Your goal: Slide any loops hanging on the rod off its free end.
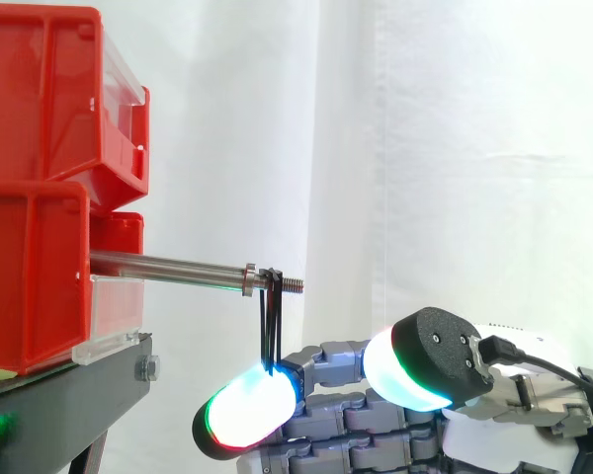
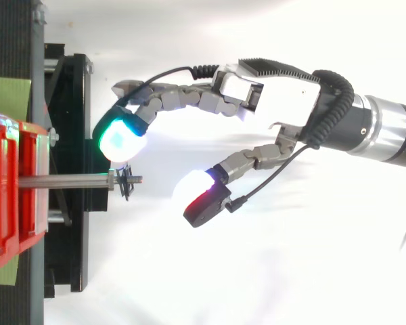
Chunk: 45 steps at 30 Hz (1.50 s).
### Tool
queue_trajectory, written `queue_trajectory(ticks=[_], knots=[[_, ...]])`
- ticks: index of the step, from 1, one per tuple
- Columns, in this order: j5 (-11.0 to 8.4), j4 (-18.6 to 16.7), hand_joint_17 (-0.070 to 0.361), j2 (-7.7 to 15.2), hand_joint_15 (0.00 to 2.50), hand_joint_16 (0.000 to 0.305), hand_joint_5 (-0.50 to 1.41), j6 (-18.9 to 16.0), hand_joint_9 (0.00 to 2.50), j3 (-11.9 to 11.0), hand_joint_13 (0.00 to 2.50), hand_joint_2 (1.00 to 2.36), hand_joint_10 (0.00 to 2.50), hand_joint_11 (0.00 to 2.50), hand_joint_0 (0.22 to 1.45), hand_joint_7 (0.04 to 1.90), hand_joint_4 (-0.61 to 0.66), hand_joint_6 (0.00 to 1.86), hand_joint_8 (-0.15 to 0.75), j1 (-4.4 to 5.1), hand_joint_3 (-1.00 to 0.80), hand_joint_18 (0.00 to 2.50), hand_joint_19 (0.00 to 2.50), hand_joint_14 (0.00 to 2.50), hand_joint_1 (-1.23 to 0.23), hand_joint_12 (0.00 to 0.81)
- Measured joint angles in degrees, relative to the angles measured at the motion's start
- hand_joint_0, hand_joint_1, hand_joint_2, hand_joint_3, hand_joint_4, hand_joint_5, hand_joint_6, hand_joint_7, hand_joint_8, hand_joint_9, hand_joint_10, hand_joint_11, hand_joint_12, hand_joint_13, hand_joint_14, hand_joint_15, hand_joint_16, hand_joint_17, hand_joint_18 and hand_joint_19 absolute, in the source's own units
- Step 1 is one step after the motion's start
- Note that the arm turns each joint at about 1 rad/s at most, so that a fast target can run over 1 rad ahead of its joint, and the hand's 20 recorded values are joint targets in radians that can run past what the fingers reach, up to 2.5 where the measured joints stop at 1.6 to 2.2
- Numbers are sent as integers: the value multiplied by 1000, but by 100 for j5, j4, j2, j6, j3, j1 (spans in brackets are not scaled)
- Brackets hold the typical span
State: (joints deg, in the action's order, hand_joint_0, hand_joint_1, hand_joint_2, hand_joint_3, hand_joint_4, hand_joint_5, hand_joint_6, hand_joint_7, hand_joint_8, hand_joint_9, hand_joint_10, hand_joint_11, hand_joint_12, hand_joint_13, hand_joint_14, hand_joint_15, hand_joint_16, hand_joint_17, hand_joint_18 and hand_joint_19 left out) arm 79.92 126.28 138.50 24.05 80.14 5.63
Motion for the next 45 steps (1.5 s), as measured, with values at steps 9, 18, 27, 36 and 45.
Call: queue_trajectory(ticks=[9,18,27,36,45], knots=[[37,30,115,216,0,51,-233,-248,205,-277,358,1000,0,0,508,687,216,502,262,-36,-500,392,174,0,-601,343],[136,249,114,247,0,51,-226,-304,227,-636,372,1000,0,0,515,690,220,502,264,-34,-500,403,182,0,-595,341],[142,267,113,255,0,50,-208,-295,250,-664,384,1000,0,0,533,741,240,502,266,-28,-500,422,201,0,-591,334],[158,262,109,254,0,48,-176,-292,267,-666,400,1001,0,0,571,894,277,504,258,-20,-489,441,223,0,-624,327],[176,262,110,254,0,49,-161,-286,290,-662,417,1002,0,0,576,986,292,504,262,-22,-479,466,244,0,-632,328]])
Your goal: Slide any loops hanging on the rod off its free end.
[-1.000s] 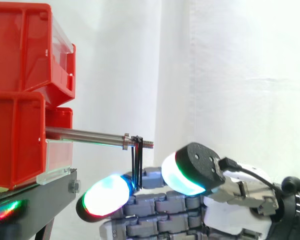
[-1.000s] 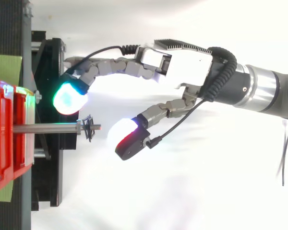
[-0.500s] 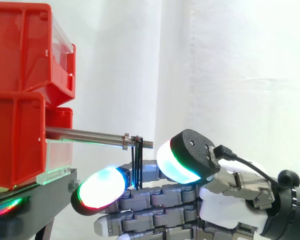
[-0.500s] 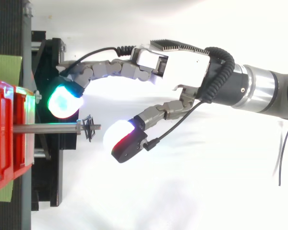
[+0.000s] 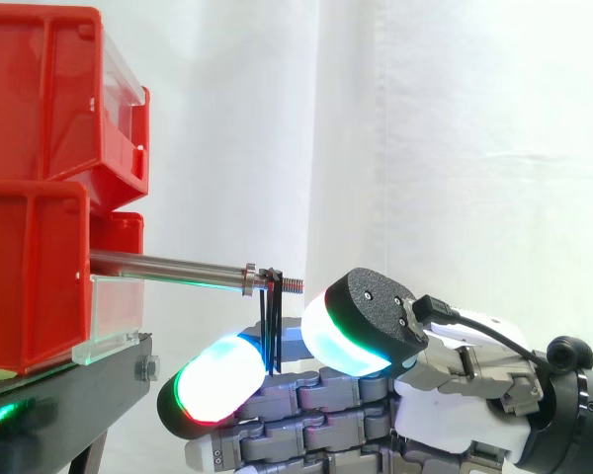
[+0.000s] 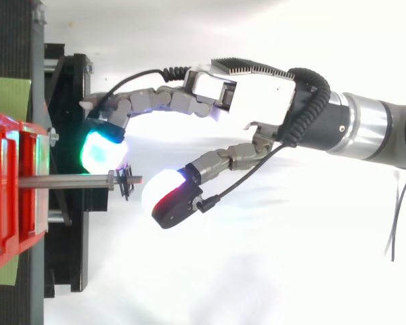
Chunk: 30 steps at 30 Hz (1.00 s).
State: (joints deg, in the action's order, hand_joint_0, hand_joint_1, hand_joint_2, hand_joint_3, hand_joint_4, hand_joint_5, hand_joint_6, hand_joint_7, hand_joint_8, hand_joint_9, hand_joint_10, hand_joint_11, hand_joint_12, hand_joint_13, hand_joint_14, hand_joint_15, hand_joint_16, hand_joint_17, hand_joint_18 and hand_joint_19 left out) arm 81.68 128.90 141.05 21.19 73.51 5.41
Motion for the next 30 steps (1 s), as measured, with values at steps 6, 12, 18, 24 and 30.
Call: queue_trajectory(ticks=[6,12,18,24,30], knots=[[8,-20,110,1,0,49,-159,24,296,3,420,1001,0,0,575,993,295,504,264,5,-485,469,244,0,-625,327],[21,-90,110,1,0,49,-157,55,306,-1,424,1002,0,0,573,1010,293,504,265,38,-476,471,251,0,-626,327],[23,-156,108,1,0,48,-150,130,308,-3,429,1011,0,0,609,1056,279,504,262,68,-375,474,255,0,-624,323],[23,-196,108,1,0,48,-135,155,324,-2,438,1013,0,0,618,1162,268,504,267,74,-355,484,264,0,-620,324],[22,-199,108,2,0,48,-116,157,352,2,459,1014,0,0,617,1394,236,502,273,76,-349,505,278,0,-619,325]])
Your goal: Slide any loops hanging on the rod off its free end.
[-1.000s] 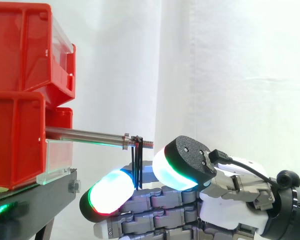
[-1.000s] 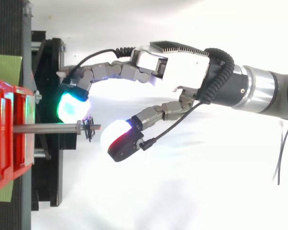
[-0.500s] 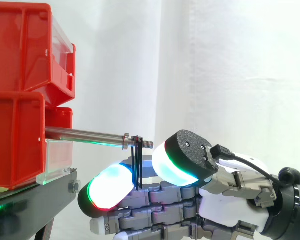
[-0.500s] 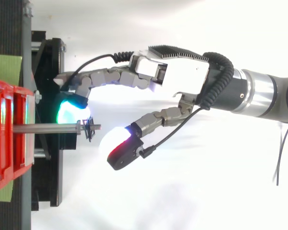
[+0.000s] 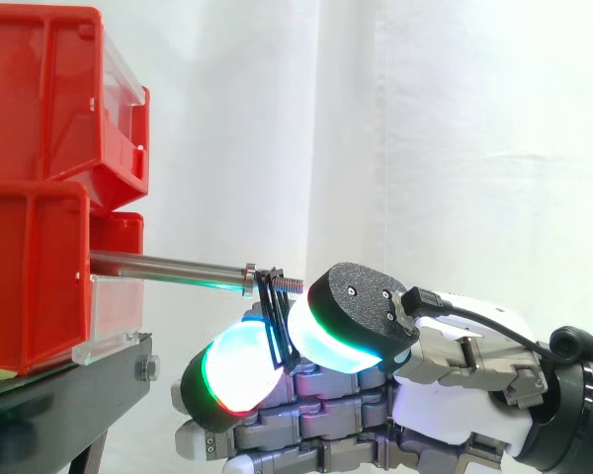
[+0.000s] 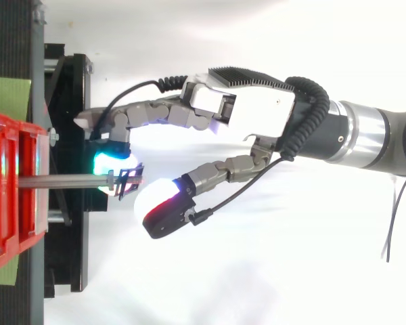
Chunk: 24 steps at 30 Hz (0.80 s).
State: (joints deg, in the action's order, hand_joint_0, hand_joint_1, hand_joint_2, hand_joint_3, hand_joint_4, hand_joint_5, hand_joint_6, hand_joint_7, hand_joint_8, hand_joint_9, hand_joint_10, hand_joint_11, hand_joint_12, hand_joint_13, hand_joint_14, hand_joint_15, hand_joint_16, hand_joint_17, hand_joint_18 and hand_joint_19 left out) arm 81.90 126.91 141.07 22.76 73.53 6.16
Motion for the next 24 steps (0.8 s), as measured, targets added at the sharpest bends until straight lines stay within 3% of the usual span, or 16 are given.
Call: queue_trajectory(ticks=[3,13,17,24], knots=[[1,-2,109,0,0,48,-110,-1,367,1,464,1016,0,0,626,1514,232,500,277,0,-329,522,276,0,-618,324],[13,-8,111,-3,0,49,-174,-14,392,-3,477,1025,0,0,598,1317,256,726,288,-17,-148,551,295,0,-571,331],[24,-9,112,-4,0,50,-193,-18,392,-4,479,1024,0,0,597,1251,255,789,289,-25,-136,555,294,0,-615,331],[23,23,112,-8,0,50,-202,-42,462,-4,482,1026,4,94,598,1256,244,828,300,-37,-111,563,300,1,-635,333]])
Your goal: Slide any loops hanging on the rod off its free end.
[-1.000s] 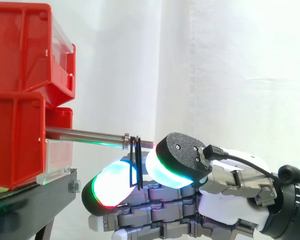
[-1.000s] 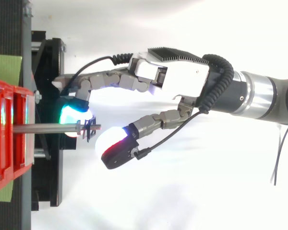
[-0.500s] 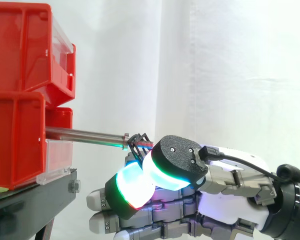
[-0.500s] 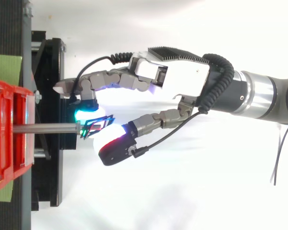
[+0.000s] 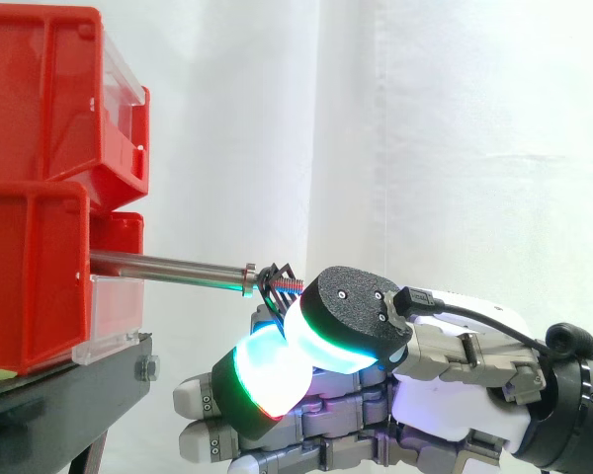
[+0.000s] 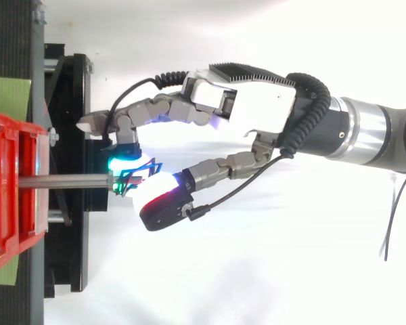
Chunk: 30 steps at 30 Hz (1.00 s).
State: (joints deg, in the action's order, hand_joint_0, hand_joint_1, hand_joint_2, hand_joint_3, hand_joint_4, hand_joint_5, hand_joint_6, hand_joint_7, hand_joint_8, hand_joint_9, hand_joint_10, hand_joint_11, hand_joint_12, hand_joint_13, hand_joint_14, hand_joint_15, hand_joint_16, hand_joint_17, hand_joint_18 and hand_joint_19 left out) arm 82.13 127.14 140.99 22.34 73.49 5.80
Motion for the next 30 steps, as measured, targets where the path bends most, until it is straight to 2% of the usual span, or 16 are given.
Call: queue_trajectory(ticks=[12,17,23,30], knots=[[86,38,113,-9,7,50,-203,-55,517,-1,486,1024,6,178,605,1270,213,843,307,-15,-73,569,307,0,-635,335],[184,100,114,-43,6,51,-203,-97,525,-1,484,1024,8,179,604,1272,209,844,310,-17,-65,570,307,0,-634,335],[308,615,114,-208,9,51,-203,-105,527,-2,483,1024,6,175,605,1278,206,844,308,-17,-63,568,310,0,-634,335],[364,1481,114,-375,13,51,-203,-99,525,-1,484,1024,7,186,606,1281,203,844,307,-17,-65,569,307,0,-634,336]])
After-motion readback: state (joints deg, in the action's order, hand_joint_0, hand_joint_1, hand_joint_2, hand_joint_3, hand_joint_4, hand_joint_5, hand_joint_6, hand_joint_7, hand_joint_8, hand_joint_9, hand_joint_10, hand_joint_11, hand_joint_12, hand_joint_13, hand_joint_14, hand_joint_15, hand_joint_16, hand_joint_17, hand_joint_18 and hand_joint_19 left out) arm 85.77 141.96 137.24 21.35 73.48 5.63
